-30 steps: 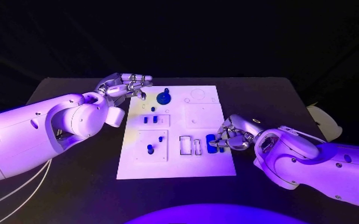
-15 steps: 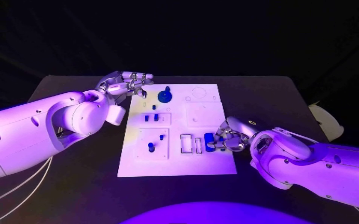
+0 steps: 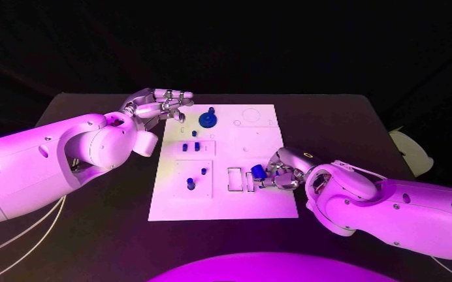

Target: Assemble the parts on the task board

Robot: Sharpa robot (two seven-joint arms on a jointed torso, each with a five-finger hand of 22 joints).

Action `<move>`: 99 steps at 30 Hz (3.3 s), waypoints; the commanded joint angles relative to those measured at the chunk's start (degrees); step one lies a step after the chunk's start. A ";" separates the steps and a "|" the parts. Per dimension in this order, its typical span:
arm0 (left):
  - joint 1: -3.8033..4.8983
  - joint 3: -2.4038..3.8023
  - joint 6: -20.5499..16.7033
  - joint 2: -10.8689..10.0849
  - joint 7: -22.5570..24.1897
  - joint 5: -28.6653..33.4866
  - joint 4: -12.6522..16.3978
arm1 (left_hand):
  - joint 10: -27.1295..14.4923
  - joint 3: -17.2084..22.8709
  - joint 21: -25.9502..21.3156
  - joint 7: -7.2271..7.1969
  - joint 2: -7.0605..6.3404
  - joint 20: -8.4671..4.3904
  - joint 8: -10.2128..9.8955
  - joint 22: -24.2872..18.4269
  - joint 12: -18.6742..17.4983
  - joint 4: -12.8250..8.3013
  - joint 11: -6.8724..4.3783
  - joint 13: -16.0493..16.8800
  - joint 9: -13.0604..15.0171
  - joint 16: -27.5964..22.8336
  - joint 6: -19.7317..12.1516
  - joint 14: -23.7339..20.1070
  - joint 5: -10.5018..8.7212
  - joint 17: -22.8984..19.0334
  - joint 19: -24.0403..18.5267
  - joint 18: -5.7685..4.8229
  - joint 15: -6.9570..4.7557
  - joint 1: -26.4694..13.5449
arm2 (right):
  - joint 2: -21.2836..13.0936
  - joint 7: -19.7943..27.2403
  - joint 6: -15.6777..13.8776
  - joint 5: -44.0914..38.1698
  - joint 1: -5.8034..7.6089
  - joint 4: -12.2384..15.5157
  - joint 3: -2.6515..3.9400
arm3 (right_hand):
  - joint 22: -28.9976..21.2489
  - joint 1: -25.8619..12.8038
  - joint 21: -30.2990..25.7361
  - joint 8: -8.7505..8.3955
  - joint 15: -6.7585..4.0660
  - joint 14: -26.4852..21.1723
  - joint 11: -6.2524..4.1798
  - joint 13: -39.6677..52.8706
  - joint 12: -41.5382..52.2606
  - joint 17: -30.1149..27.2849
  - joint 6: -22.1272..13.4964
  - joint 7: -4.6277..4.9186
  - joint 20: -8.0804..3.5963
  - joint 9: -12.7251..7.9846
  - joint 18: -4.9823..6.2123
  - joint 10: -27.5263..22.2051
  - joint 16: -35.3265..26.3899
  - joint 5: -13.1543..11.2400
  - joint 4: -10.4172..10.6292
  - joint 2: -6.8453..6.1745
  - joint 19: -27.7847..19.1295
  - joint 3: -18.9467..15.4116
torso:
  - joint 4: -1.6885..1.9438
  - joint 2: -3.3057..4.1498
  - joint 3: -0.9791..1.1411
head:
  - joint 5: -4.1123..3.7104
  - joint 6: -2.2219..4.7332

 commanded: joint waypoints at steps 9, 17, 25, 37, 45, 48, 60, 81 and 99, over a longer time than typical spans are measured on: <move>0.05 0.04 1.56 -0.02 -0.20 0.13 0.22 | -0.60 -0.23 -0.17 0.17 0.39 0.10 0.01 -0.11 0.34 -0.03 0.00 0.07 -0.06 -0.20 -0.35 -0.27 0.17 -0.06 0.21 0.75 0.03 -0.42 | 0.87 -1.60 1.91 -1.40 -0.47 -1.26 -0.26 | 12.50 -0.22 0.11 -0.02 0.15 5.28 -0.12 25.80 13.83 12.29 -0.37 0.03 0.03 0.27 -0.62 2.27 0.21 0.28 -0.26 0.30 2.63 -0.17 | -0.08 -0.01 -0.02 | 0.14 -0.24; 0.05 0.04 1.67 0.00 -0.32 0.13 0.36 | -0.65 -0.27 -0.20 0.18 0.38 0.12 0.01 -0.12 0.35 0.01 0.01 0.06 -0.07 -0.21 -0.38 -0.28 0.17 -0.07 0.20 0.74 0.04 -0.49 | 1.18 -1.92 4.80 -2.17 -0.47 -1.67 -0.26 | 12.42 1.52 -0.18 0.01 0.18 5.30 -0.07 25.79 13.66 12.40 -0.70 0.09 0.03 0.99 -0.57 2.12 0.25 1.84 -0.51 -0.28 2.49 -0.21 | -0.07 -0.05 -0.03 | 0.07 -0.26; 0.05 0.04 1.69 -0.06 -0.37 0.13 0.42 | -0.66 -0.28 -0.21 0.18 0.38 0.12 0.00 -0.13 0.35 0.01 0.01 0.06 -0.08 -0.21 -0.39 -0.29 0.17 -0.08 0.20 0.74 0.05 -0.51 | 0.74 -1.98 -0.71 -0.16 -0.46 -0.46 -0.19 | 12.84 1.96 1.47 0.74 -0.01 5.54 -0.38 27.82 15.40 13.50 0.34 -0.31 -0.08 2.34 -0.88 3.28 0.70 4.47 -0.27 0.71 3.04 -0.52 | -0.08 -0.05 0.02 | 0.16 -0.20; 0.04 0.04 1.70 0.06 -0.32 0.13 0.18 | -0.68 -0.29 -0.22 0.18 0.37 0.12 0.00 -0.13 0.35 0.02 0.01 0.06 -0.08 -0.22 -0.40 -0.30 0.17 -0.08 0.19 0.74 0.05 -0.52 | -1.04 -1.03 -7.00 5.64 1.06 3.84 0.37 | 13.13 1.43 2.65 1.29 -0.48 5.67 -0.96 28.78 16.22 14.13 1.35 -0.97 -0.46 3.42 -1.09 3.88 0.95 7.97 -0.31 1.88 3.43 -0.72 | -0.08 -0.05 0.02 | 0.15 0.12; 0.04 0.04 1.75 0.16 -0.29 0.13 0.16 | -0.68 -0.29 -0.22 0.18 0.37 0.12 0.00 -0.13 0.35 0.02 0.01 0.06 -0.08 -0.22 -0.40 -0.30 0.17 -0.08 0.19 0.74 0.05 -0.52 | -0.63 -0.34 -6.82 7.67 1.48 5.02 0.45 | 13.16 1.62 2.81 1.37 -0.62 5.69 -1.12 28.80 16.19 14.21 1.53 -1.14 -0.59 3.73 -1.12 3.90 0.98 8.87 -0.36 2.21 3.48 -0.71 | 0.00 0.04 -0.02 | 0.31 0.16; 0.04 0.04 1.74 0.18 -0.30 0.13 0.15 | -0.68 -0.29 -0.22 0.18 0.37 0.12 0.00 -0.13 0.35 0.02 0.01 0.06 -0.08 -0.22 -0.40 -0.30 0.17 -0.08 0.19 0.74 0.05 -0.52 | 0.19 -0.14 -5.70 8.81 1.51 4.89 0.45 | 13.13 1.45 2.69 1.35 -0.64 5.67 -1.12 28.75 16.13 14.14 1.51 -1.12 -0.61 3.79 -1.10 3.87 0.96 9.00 -0.29 2.29 3.43 -0.77 | -0.03 0.06 -0.03 | 0.48 0.11; 0.04 0.04 1.73 0.28 -0.30 0.13 0.27 | -0.72 -0.28 -0.27 0.17 0.41 0.13 0.01 -0.15 0.37 0.00 0.00 0.05 -0.09 -0.23 -0.42 -0.34 0.20 -0.10 0.17 0.75 0.05 -0.49 | 4.20 -0.16 -2.67 11.68 1.52 3.11 0.41 | 13.05 0.66 2.38 1.30 -0.65 5.65 -1.10 28.60 15.92 14.03 1.46 -1.09 -0.66 4.03 -1.04 3.76 0.92 8.85 -0.20 2.48 3.32 -1.15 | 0.08 0.12 -0.04 | 0.79 -0.13; 0.05 0.04 1.76 0.13 -0.44 0.13 0.38 | -0.72 -0.28 -0.27 0.17 0.41 0.13 0.01 -0.15 0.37 0.00 0.00 0.05 -0.09 -0.23 -0.42 -0.34 0.20 -0.10 0.17 0.75 0.05 -0.49 | 5.76 0.67 -2.12 11.65 1.36 0.14 0.34 | 12.84 -3.84 1.62 1.40 -0.73 5.54 -1.20 28.15 15.16 13.56 1.58 -1.24 -0.75 5.48 -0.89 3.46 0.72 0.51 -0.14 1.84 3.00 -2.82 | -0.07 0.11 0.03 | 1.22 -0.51; 0.05 0.04 1.76 -0.02 -0.55 0.13 0.44 | -0.72 -0.28 -0.27 0.17 0.41 0.13 0.01 -0.15 0.37 0.00 0.00 0.05 -0.09 -0.23 -0.42 -0.34 0.20 -0.10 0.17 0.75 0.05 -0.49 | 5.73 1.38 -3.25 10.60 1.37 0.43 0.34 | 12.57 -9.17 0.58 1.06 -0.46 5.47 -0.89 27.32 13.80 13.26 0.60 -0.92 -0.51 7.17 -0.69 2.82 0.58 -7.58 -0.02 -1.50 2.59 0.52 | -0.04 0.04 0.03 | 1.31 -0.66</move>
